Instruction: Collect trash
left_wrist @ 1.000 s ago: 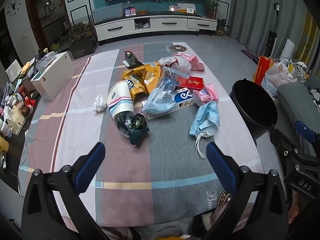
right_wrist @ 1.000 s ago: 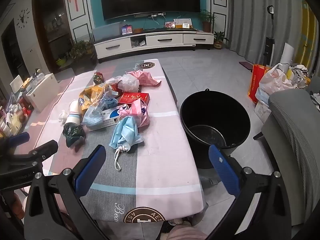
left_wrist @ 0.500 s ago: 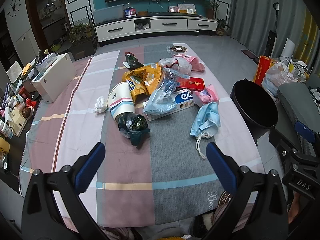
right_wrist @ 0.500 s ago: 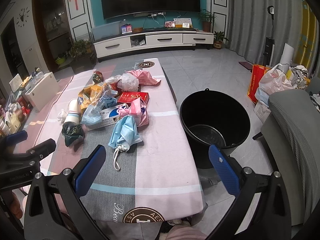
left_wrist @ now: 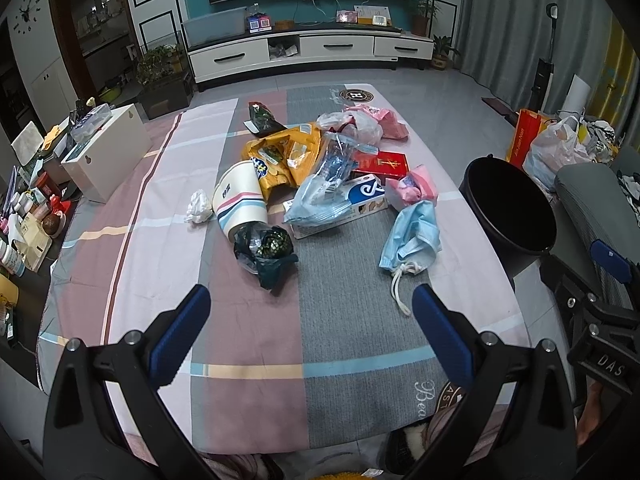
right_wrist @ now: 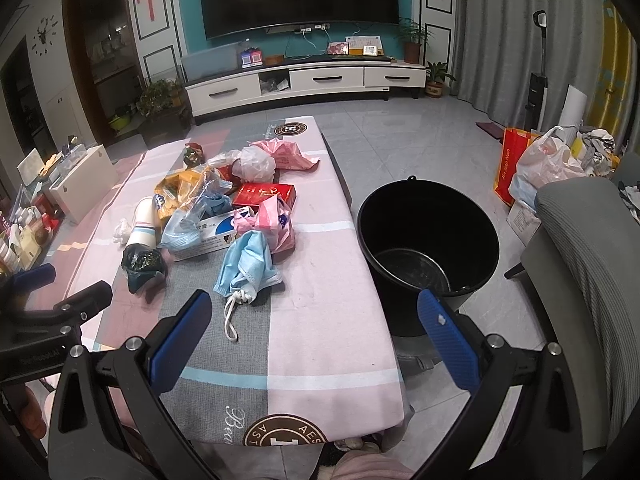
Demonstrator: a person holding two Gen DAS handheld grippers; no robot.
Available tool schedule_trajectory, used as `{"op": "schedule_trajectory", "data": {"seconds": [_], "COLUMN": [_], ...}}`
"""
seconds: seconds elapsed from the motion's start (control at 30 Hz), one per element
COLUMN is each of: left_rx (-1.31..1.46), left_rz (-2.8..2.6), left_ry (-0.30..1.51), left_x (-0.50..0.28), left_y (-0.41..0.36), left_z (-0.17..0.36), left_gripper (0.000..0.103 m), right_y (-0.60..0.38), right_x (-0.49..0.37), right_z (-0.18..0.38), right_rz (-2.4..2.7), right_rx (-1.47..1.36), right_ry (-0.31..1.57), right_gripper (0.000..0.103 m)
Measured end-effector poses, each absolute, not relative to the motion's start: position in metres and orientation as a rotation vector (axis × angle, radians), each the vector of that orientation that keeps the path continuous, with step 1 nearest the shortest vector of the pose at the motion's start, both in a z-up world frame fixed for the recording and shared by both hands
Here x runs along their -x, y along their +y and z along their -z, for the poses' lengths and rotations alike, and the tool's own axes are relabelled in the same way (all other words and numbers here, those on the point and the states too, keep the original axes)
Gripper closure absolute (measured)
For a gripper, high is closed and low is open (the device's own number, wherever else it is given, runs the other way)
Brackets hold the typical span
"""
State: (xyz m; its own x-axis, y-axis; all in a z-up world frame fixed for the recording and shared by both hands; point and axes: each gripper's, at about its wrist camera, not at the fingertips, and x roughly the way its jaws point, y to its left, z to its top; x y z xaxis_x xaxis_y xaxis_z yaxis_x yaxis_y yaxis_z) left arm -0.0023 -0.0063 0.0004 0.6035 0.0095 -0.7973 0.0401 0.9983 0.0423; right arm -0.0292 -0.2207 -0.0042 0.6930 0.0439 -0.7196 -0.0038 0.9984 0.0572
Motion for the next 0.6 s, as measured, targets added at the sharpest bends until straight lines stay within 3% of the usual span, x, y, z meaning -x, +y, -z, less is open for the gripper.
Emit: {"op": "schedule_trajectory", "data": {"seconds": [0.6], "left_rx": [-0.063], "left_rz": [0.019], "left_ry": [0.926], "left_x": [0.0018], "left_y": [-0.0091], "left_z": [0.0022], "left_gripper": [0.003], "right_y": [-0.2204], "right_x": [0.0291], "right_z": [0.0042], "right_rz": [-0.027], "right_rx": [-0.053], "right_ry": [0.806], "right_gripper": [0.002]}}
